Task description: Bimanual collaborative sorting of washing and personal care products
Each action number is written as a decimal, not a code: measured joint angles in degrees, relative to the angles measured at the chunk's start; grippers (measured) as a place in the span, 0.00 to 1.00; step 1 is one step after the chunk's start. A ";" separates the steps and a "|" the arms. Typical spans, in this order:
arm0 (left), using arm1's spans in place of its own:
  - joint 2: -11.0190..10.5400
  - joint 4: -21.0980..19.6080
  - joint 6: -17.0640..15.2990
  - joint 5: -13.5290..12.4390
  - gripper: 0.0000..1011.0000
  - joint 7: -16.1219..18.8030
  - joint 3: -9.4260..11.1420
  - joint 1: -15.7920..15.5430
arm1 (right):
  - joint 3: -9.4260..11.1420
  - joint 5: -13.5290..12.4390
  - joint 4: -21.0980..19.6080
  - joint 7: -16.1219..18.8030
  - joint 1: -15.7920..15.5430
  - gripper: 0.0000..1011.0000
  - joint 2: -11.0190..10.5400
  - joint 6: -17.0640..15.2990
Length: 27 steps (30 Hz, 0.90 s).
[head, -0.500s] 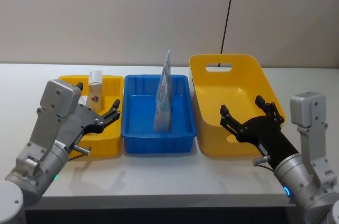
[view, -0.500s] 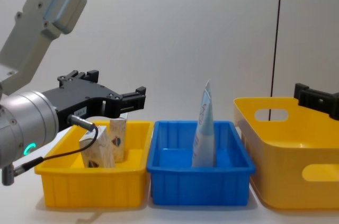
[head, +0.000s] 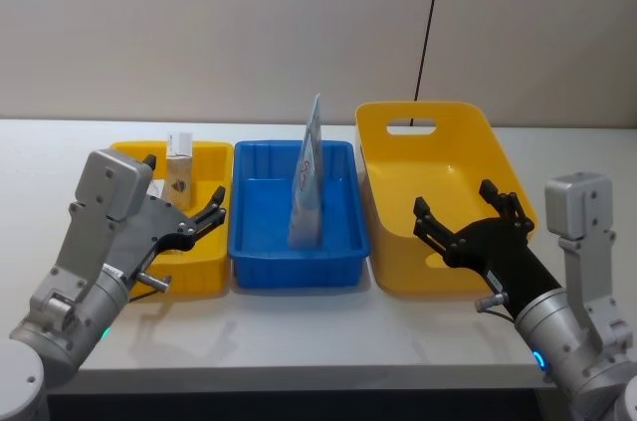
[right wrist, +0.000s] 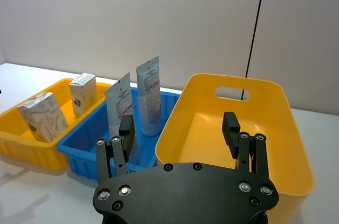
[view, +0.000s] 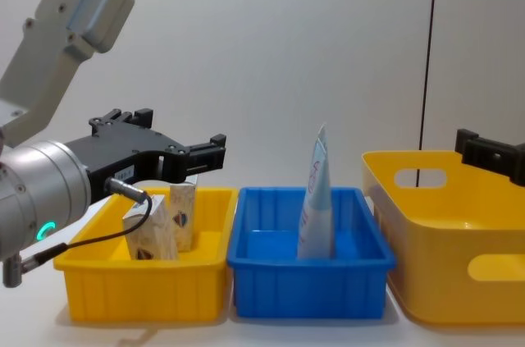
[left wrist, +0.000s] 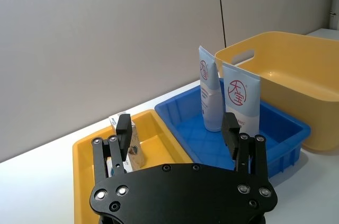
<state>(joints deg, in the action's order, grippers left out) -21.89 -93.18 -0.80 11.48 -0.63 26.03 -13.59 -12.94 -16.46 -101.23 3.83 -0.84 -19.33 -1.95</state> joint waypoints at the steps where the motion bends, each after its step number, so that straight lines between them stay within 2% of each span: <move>1: 0.00 0.00 0.00 0.00 0.99 0.00 0.00 0.00 | 0.00 0.00 0.00 0.00 0.00 0.99 0.00 0.00; 13: 0.51 0.40 -0.56 -0.11 0.99 -0.02 0.07 -0.65 | 0.00 0.00 0.00 0.00 0.00 0.99 0.00 0.00; 20: 2.48 2.33 -3.06 -0.74 0.99 0.59 0.53 -3.01 | 0.00 0.00 0.00 0.00 0.00 0.99 0.00 0.00; 27: 4.94 3.88 -7.05 -2.13 0.99 3.28 0.87 -4.88 | 0.00 0.00 0.00 0.00 0.00 0.99 0.00 0.00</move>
<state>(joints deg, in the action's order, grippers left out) -16.96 -89.29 -7.85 9.35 2.66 26.90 -18.47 -12.94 -16.46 -101.23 3.83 -0.84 -19.33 -1.95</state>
